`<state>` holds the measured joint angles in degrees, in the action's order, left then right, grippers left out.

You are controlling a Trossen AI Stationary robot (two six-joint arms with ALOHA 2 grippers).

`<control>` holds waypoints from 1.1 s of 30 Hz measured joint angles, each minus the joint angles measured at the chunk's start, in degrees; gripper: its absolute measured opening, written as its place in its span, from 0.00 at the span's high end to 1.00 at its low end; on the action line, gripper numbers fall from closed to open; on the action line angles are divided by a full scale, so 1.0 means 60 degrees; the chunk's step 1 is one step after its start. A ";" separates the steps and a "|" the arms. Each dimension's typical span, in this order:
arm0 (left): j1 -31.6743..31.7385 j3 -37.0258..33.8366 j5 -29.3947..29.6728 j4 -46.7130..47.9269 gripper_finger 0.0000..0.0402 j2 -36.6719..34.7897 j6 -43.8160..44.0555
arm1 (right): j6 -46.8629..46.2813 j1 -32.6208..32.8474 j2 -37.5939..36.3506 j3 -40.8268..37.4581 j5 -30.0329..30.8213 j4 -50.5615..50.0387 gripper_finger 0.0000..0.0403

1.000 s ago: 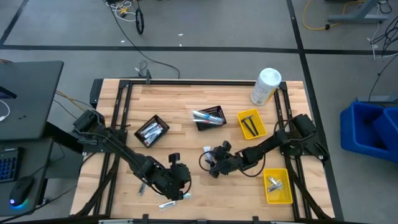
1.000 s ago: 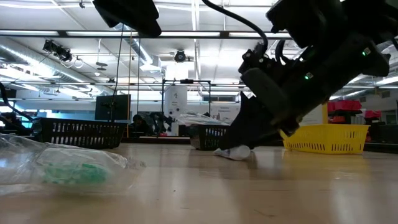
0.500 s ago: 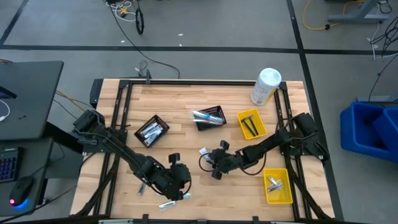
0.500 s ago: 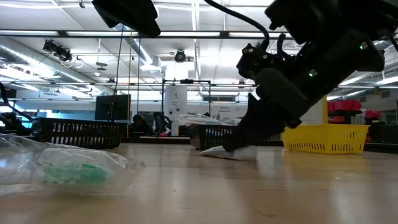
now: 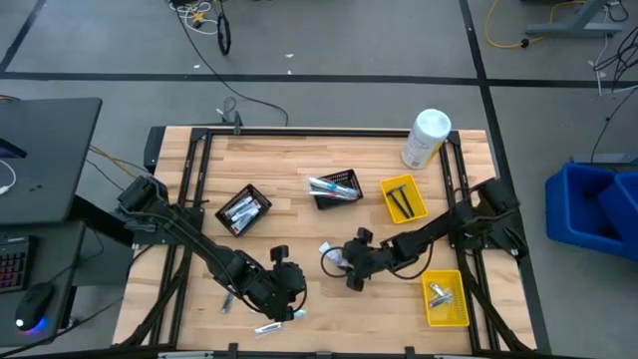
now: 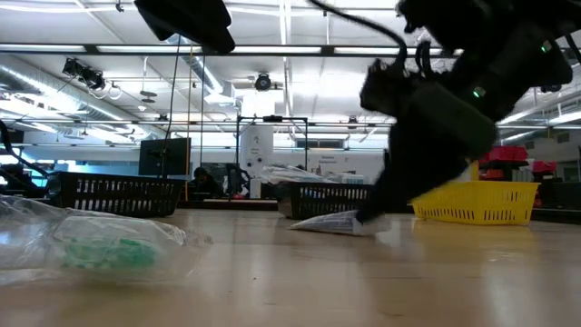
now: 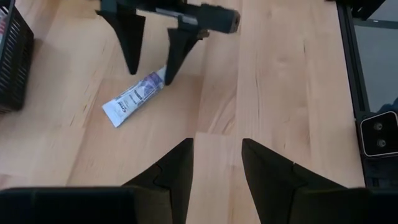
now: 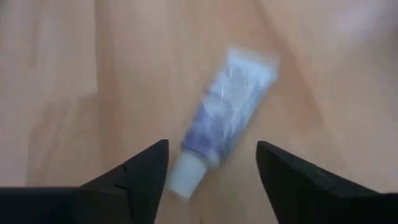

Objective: Pick & Place Travel size toiletries
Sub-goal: Put the white toothpaste into the left black basket

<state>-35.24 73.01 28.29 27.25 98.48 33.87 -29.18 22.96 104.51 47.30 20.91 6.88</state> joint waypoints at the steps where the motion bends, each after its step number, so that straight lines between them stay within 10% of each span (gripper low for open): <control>1: 0.0000 0.0000 -0.0003 -0.0023 0.64 0.0000 0.0000 | -0.0110 0.0002 0.0071 -0.0002 -0.0139 -0.0145 0.36; 8: 0.0007 0.0000 0.0175 -0.0059 0.64 0.0000 -0.0260 | 0.0177 0.0033 0.0429 0.0034 0.0102 -0.0018 0.35; 20: 0.0278 0.0000 0.0295 -0.0303 0.64 0.0000 -0.0488 | 0.1306 0.0011 0.0458 0.0034 -0.0138 0.0119 0.71; 33: 0.1547 -0.0007 -0.1521 -0.0172 0.52 0.0000 -0.1594 | 0.4370 0.0484 0.0509 -0.0009 0.1160 0.1603 0.72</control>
<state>-25.96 72.97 19.17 26.21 98.48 24.30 -2.96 25.86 107.57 47.24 27.87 16.50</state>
